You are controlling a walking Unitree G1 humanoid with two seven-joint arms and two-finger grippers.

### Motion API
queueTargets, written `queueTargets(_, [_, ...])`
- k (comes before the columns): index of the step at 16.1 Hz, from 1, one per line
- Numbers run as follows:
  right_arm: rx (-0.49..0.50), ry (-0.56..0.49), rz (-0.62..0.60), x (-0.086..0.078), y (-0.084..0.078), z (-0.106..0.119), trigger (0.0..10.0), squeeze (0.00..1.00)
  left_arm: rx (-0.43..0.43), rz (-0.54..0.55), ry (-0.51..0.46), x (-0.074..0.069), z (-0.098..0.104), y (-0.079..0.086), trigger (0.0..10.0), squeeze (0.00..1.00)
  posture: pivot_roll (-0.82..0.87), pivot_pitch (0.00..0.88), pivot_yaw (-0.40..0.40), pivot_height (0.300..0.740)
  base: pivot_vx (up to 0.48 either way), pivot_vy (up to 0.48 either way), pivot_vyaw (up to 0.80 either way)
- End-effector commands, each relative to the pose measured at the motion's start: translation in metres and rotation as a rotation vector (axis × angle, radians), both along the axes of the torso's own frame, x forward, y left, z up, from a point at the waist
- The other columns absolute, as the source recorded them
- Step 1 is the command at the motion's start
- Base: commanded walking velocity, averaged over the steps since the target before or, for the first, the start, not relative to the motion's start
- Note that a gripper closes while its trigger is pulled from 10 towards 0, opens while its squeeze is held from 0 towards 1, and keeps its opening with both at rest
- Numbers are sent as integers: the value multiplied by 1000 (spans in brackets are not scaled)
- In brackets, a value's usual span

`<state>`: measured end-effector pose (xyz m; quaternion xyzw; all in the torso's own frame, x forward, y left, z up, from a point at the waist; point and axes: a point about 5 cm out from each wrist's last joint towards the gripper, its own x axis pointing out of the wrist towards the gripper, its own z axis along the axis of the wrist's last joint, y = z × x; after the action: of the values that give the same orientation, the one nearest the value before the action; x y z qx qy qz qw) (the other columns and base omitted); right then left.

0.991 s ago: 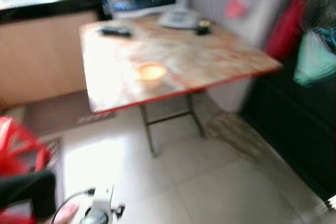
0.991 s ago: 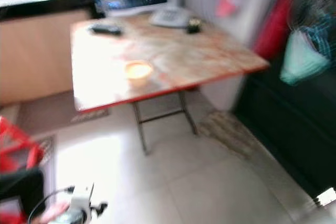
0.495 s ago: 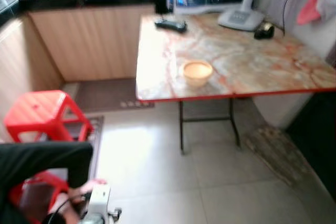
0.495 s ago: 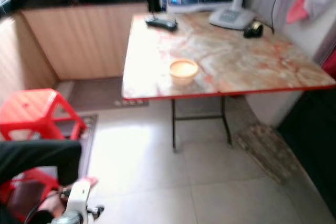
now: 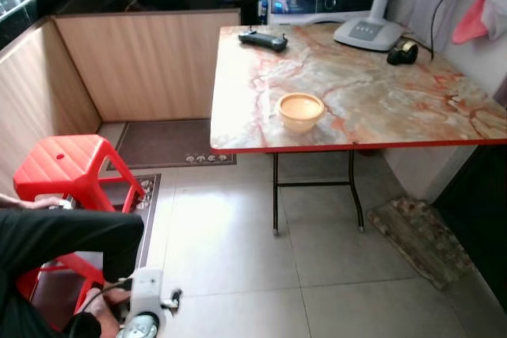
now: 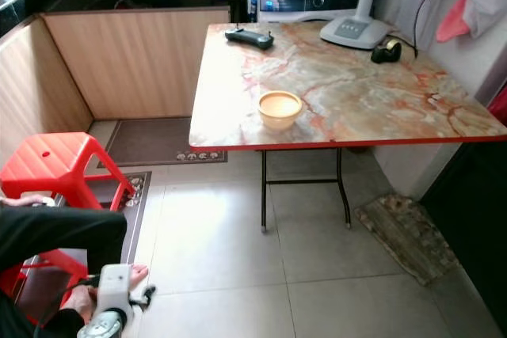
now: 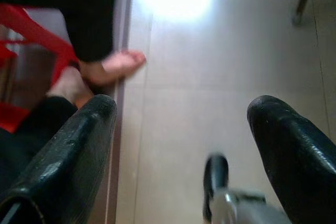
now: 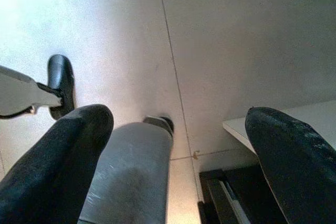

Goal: Restocking fridge

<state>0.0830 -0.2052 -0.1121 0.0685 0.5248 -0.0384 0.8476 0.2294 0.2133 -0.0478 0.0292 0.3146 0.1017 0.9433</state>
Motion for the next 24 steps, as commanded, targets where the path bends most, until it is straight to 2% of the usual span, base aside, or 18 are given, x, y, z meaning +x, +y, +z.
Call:
queueTargets(1, [0,17,-8,-6,-1,-1,10000,0,-1,39,-66,2,5,1,10000,0,24,0,0,740,0,0,0])
queueTargets(2, [-5,3,-11,-6,-1,-1,10000,0,16,44,-136,14,15,4,10000,0,22,0,5,740,0,0,0])
queueTargets(3, [-10,-39,-36,-4,-2,1,10000,0,46,32,-263,39,41,10,10000,0,19,0,10,740,0,0,0])
queueTargets(4, [-9,-78,-69,-2,-2,2,10000,0,66,14,-332,50,54,12,10000,0,10,0,18,740,0,0,0])
queueTargets(5, [-20,-113,-85,0,-3,4,10000,0,70,0,-396,68,72,11,10000,0,1,0,25,740,0,0,0])
queueTargets(6, [-14,-158,-109,2,-3,6,10000,0,77,-12,-421,77,81,8,10000,0,0,0,27,740,0,0,0])
queueTargets(8, [-4,-246,-135,7,-3,10,10000,0,73,-15,-458,81,87,2,10000,0,-2,0,31,740,0,0,0])
queueTargets(11, [14,-351,-183,11,-4,16,10000,0,64,-4,-489,82,90,5,10000,0,-4,0,34,740,0,0,0])
queueTargets(14, [34,-417,-264,12,-6,19,10000,0,66,-18,-493,83,92,4,10000,0,-9,0,39,740,0,0,0])
queueTargets(19, [73,-509,-296,15,-6,25,10000,0,62,-20,-500,85,94,3,10000,0,-18,0,41,740,0,0,0])
queueTargets(20, [52,-726,-249,94,-10,56,10000,0,63,-20,-494,85,93,3,10000,0,-18,0,41,740,0,0,0])
queueTargets(21, [36,-840,-218,146,-11,86,10000,0,63,-19,-491,84,92,3,10000,0,-22,0,44,740,0,0,0])
queueTargets(22, [19,-955,-193,198,-10,126,10000,0,63,-19,-486,83,91,3,10000,0,-23,0,43,740,0,0,0])
queueTargets(24, [36,-965,-198,198,-11,127,10000,0,65,-14,-488,83,91,5,10000,0,-17,0,39,740,0,0,0])
